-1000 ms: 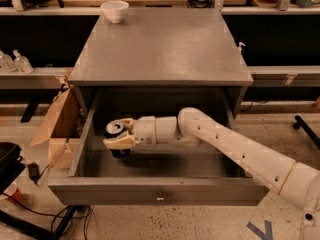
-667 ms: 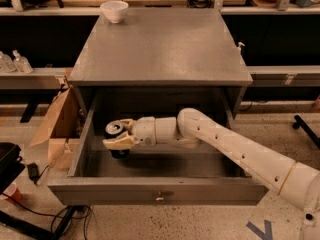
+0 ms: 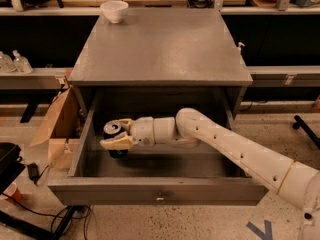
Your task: Place pepsi can into top drawer
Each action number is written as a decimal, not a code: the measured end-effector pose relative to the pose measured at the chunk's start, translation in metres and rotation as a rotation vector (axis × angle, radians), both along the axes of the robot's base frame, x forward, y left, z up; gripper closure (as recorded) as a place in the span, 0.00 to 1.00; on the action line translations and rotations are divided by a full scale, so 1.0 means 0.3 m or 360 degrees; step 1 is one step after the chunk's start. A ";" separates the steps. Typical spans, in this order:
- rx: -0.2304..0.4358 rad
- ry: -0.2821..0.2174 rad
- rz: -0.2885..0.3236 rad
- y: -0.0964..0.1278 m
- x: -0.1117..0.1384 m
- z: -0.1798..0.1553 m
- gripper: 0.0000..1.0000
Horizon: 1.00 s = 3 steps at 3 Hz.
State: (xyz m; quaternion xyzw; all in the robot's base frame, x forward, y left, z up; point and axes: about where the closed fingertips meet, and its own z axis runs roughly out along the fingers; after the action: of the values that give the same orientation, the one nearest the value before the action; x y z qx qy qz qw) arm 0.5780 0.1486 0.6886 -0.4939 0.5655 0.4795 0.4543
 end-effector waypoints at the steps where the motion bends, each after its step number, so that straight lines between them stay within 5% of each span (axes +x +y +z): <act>1: 0.0001 0.0000 0.0006 0.007 -0.003 0.001 0.05; 3: 0.0002 0.0000 0.0010 0.010 -0.005 0.001 0.00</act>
Offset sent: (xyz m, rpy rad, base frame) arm -0.0010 0.0020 0.0002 0.0006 0.0001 0.0039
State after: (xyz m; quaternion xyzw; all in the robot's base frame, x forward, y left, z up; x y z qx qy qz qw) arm 0.5764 0.1517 0.6890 -0.4953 0.5638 0.4812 0.4530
